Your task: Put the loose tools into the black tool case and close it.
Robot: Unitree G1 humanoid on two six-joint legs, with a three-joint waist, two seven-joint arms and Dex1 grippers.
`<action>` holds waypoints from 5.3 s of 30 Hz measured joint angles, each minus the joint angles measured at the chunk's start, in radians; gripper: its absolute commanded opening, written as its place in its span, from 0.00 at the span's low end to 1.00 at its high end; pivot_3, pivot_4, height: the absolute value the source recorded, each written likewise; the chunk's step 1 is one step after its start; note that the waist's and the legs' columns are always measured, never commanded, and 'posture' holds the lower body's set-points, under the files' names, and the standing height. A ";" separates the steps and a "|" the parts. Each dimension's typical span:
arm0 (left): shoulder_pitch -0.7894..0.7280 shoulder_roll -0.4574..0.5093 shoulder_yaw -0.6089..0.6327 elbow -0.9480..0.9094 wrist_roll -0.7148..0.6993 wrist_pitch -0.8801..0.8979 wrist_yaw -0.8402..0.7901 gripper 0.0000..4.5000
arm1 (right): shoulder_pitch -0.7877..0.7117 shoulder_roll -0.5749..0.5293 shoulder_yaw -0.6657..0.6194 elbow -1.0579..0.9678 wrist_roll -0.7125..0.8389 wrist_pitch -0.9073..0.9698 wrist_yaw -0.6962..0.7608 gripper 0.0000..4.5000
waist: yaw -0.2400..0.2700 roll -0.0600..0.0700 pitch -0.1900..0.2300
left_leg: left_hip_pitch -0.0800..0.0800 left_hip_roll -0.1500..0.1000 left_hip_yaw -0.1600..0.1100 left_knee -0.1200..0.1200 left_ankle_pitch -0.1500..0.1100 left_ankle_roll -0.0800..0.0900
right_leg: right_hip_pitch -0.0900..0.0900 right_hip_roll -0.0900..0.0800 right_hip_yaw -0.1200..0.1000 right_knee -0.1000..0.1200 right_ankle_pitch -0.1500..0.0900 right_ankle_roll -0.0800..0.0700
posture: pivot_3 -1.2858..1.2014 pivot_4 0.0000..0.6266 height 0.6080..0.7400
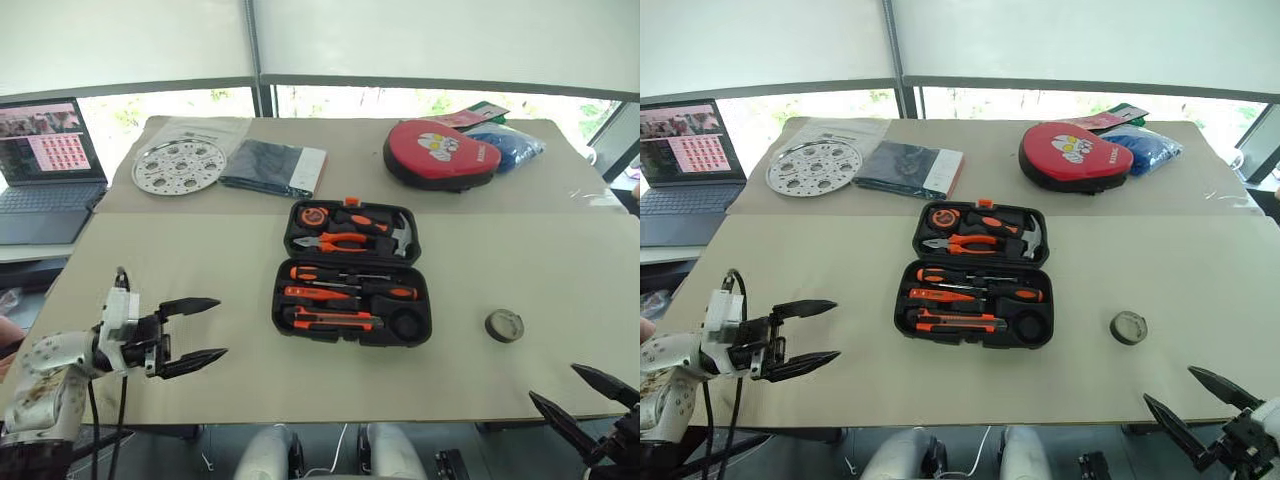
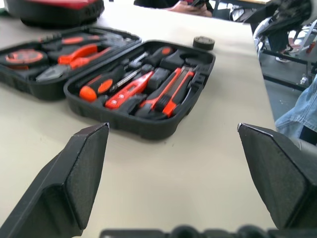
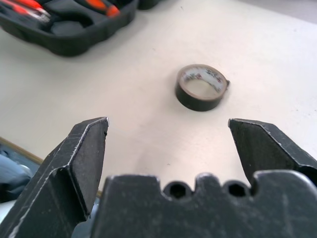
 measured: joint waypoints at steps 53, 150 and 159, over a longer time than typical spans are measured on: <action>0.054 -0.033 -0.126 -0.265 0.006 0.060 0.134 1.00 | -0.950 -0.351 0.840 -0.133 0.027 0.745 0.054 0.02 | -0.002 -0.005 0.004 | -0.003 0.000 -0.001 -0.003 0.007 0.002 | -0.003 0.012 -0.004 -0.002 0.003 0.004 | 0.52 0.24 1.00; -0.791 -0.244 -0.273 0.208 0.185 1.113 0.857 0.99 | -1.509 -0.111 0.712 0.521 -0.076 1.255 -0.181 1.00 | -0.018 -0.007 0.007 | -0.005 -0.002 -0.001 -0.007 0.012 -0.003 | -0.004 0.016 -0.005 0.002 0.005 0.008 | 0.52 0.24 1.00; -0.809 -0.278 -0.266 0.260 0.211 1.090 0.901 1.00 | -1.534 -0.104 0.787 0.619 -0.135 1.229 -0.199 0.70 | -0.029 -0.007 0.007 | -0.013 -0.007 0.000 -0.007 0.013 -0.005 | -0.012 0.015 -0.008 0.003 0.004 0.009 | 0.52 0.24 1.00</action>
